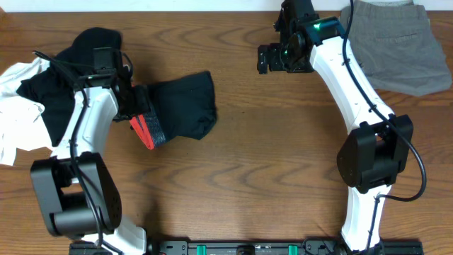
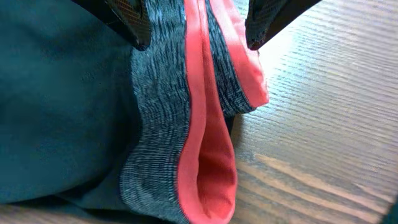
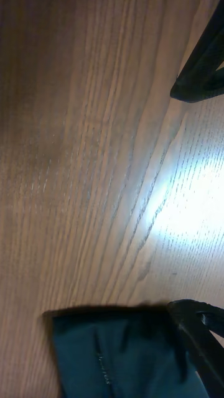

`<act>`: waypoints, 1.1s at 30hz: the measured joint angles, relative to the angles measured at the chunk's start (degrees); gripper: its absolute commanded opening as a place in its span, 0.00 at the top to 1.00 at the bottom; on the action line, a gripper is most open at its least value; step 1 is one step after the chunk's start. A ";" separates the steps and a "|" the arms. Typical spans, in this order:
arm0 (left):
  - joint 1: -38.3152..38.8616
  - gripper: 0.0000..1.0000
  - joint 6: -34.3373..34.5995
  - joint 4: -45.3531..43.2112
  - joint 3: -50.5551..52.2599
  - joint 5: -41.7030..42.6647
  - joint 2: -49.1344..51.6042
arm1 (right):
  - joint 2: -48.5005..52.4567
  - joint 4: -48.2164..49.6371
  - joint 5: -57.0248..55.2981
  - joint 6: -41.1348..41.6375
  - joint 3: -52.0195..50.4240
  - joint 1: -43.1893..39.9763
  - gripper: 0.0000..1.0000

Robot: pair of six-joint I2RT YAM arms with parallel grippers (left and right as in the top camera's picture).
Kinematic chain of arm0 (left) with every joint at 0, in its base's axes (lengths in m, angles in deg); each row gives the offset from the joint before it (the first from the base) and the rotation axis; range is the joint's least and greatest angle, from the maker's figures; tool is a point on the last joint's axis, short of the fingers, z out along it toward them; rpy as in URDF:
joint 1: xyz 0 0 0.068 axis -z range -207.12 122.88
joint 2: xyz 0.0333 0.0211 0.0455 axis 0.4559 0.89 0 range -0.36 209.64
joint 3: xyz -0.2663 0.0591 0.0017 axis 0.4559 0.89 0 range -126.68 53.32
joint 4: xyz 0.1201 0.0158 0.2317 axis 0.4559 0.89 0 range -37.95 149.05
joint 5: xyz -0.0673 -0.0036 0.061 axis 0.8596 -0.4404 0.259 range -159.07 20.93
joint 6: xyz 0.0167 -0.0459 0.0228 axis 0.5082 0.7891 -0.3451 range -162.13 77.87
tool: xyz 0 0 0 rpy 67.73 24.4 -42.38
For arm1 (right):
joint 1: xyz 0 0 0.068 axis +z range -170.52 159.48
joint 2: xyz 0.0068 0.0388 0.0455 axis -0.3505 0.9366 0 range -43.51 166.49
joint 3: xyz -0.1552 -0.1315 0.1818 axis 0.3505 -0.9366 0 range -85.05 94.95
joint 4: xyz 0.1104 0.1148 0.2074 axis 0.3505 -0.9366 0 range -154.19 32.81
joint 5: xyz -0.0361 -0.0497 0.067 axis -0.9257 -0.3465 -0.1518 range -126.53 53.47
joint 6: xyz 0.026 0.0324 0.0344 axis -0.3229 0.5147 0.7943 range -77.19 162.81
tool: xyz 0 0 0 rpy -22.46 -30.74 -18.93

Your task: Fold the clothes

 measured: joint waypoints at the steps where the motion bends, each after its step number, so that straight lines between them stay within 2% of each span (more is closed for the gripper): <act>1: 0.00 0.50 0.35 -0.15 0.00 -0.02 0.72 | 0.00 -0.04 0.00 -0.11 0.00 0.00 0.01; 25: 0.02 0.53 8.90 -4.70 0.02 -4.50 4.02 | 0.00 0.04 0.00 -0.81 0.00 0.00 0.01; 28: 0.02 0.62 9.40 -5.31 0.02 -4.48 6.10 | 0.00 0.04 0.00 -0.81 0.00 0.00 0.01; 33: 0.02 0.94 10.23 -7.30 0.02 -4.55 8.04 | -0.02 0.07 0.00 -0.81 0.00 0.00 0.01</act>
